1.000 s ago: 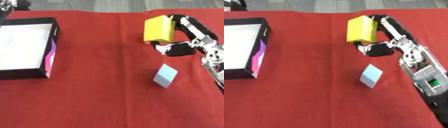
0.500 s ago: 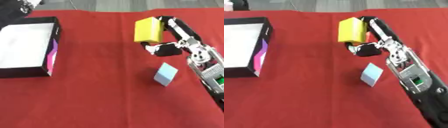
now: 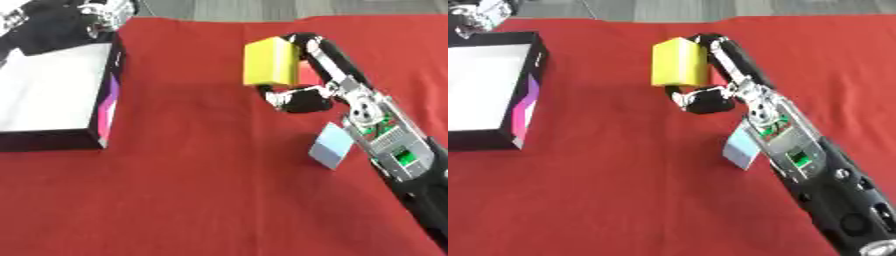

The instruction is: Pick up the objects with one hand, pass them to the other hand, and then place them into the box on the other side of the table.

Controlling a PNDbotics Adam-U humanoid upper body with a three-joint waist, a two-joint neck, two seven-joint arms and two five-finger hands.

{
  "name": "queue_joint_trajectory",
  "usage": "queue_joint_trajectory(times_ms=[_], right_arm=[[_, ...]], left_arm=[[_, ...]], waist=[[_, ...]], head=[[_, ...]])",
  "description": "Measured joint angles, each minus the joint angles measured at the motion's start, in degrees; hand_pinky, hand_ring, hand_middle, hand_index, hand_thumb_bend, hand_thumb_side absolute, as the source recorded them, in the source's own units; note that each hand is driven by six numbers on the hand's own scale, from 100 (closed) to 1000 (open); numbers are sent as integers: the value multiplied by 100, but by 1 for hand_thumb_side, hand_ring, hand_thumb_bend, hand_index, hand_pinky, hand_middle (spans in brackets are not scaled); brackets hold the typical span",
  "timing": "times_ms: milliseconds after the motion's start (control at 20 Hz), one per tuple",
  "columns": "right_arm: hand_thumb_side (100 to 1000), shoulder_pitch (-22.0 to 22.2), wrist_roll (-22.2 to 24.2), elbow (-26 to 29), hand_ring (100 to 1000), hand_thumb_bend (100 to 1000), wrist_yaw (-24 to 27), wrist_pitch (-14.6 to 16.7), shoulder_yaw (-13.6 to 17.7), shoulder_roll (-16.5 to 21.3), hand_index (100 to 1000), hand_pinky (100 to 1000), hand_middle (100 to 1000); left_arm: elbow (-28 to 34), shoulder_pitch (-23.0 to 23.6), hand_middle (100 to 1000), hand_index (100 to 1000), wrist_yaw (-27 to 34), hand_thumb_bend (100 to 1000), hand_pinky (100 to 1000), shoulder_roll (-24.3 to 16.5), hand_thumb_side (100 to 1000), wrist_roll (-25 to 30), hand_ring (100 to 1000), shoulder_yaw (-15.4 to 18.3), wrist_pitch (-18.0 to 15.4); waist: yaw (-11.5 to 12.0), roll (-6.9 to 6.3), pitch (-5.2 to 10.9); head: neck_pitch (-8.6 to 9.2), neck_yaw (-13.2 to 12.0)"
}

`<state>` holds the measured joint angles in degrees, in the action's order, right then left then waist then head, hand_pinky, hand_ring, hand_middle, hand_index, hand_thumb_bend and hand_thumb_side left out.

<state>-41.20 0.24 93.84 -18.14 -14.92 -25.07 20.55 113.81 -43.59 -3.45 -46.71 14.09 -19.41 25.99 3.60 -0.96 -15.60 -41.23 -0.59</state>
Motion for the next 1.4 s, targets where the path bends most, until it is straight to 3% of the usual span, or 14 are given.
queue_joint_trajectory(times_ms=[350,850,1150,1400], right_arm=[[100,-51,-40,-187,608,100,-107,-25,-130,-187,541,805,470],[100,-200,-238,-513,607,100,-274,-174,-225,-454,543,797,470],[100,-260,-868,-673,604,100,98,-208,-296,-665,539,792,466],[100,-301,-1387,-756,603,100,463,-121,-420,-740,540,788,466]], left_arm=[[-296,-386,774,779,-633,100,787,165,716,500,914,-457,151],[-579,-763,790,812,-1559,100,794,459,624,1229,907,-839,-30],[-800,-948,798,834,-2082,100,797,630,607,1680,904,-1073,-224],[-1021,-1100,810,864,-2424,213,805,746,601,1990,906,-1239,-401]], waist=[[42,-54,38],[89,-54,65],[106,-73,66],[109,-74,102]], head=[[-53,-1],[-98,56],[-99,76],[-100,71]])
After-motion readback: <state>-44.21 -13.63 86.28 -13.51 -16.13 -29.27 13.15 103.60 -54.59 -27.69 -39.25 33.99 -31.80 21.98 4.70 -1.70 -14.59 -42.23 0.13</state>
